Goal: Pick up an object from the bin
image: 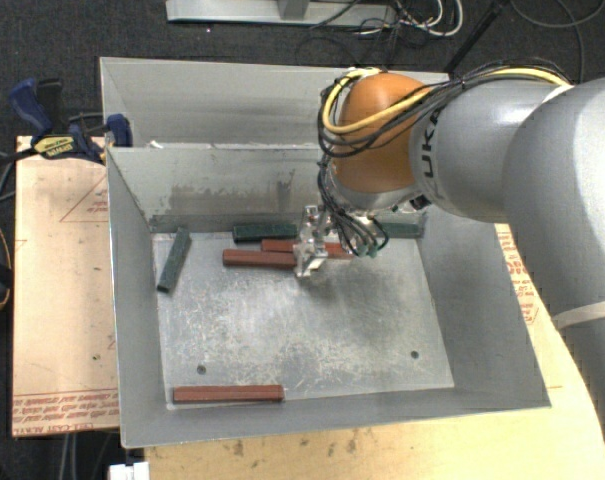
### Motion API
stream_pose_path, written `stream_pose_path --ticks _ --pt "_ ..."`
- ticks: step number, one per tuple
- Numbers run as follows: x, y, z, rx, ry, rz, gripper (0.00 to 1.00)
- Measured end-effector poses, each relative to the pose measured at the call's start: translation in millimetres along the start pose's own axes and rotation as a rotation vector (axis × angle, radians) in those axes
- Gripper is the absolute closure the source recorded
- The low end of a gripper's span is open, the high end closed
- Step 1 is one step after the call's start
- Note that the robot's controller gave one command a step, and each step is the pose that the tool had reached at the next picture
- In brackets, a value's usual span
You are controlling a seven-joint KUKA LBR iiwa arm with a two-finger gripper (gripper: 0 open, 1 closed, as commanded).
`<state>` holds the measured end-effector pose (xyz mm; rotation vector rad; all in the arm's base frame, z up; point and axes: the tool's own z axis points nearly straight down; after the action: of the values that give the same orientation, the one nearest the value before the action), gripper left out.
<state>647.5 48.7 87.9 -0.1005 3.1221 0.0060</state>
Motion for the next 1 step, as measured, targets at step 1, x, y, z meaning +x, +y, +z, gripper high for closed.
stream_pose_path --ticks 1 --pt "-3.5 -2.5 -30.4 0.002 0.014 0.003 1.0"
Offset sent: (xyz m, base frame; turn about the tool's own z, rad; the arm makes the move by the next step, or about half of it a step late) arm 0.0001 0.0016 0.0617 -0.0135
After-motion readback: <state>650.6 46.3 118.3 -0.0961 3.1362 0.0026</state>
